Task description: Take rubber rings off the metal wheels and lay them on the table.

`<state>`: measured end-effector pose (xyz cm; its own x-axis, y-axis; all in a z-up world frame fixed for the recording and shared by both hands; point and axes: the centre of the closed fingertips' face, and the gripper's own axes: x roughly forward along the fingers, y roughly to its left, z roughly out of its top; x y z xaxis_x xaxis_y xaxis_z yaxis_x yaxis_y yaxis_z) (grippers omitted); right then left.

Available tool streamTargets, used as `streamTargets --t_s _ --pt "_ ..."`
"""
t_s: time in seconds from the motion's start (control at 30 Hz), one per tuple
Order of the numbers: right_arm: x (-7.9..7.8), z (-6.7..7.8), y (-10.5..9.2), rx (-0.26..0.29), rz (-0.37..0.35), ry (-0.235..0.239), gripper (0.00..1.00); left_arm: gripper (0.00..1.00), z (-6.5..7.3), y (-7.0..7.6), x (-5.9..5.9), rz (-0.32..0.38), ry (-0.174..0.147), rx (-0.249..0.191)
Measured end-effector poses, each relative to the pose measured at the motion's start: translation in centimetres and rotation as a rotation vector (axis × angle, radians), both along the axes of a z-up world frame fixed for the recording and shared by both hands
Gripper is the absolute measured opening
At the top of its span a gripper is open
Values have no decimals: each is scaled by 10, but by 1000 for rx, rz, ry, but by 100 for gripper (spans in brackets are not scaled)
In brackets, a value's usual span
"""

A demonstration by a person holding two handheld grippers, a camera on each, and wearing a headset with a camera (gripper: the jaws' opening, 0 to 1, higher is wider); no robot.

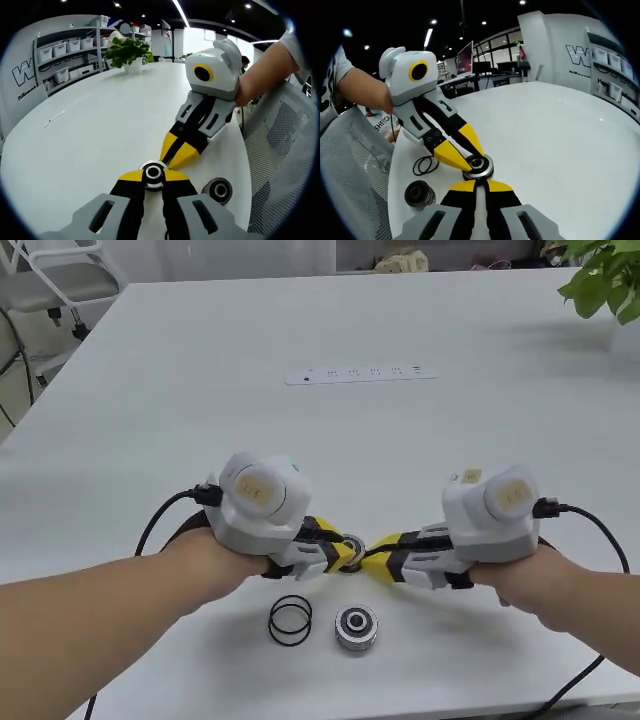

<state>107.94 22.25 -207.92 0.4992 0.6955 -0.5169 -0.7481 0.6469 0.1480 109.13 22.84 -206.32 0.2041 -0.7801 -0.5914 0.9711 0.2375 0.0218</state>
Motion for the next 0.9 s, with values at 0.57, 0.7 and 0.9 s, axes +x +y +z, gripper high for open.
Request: streamTargets --t_s 0.57,0.7,0.9 --pt "0 -1 -4 49 -60 83 0 7 0 1 -2 12 -11 2" --pt "0 0 -5 76 -82 115 0 7 0 1 -2 9 -15 1" --pt "-1 3 -5 123 -109 156 0 7 0 1 -2 12 -17 -1"
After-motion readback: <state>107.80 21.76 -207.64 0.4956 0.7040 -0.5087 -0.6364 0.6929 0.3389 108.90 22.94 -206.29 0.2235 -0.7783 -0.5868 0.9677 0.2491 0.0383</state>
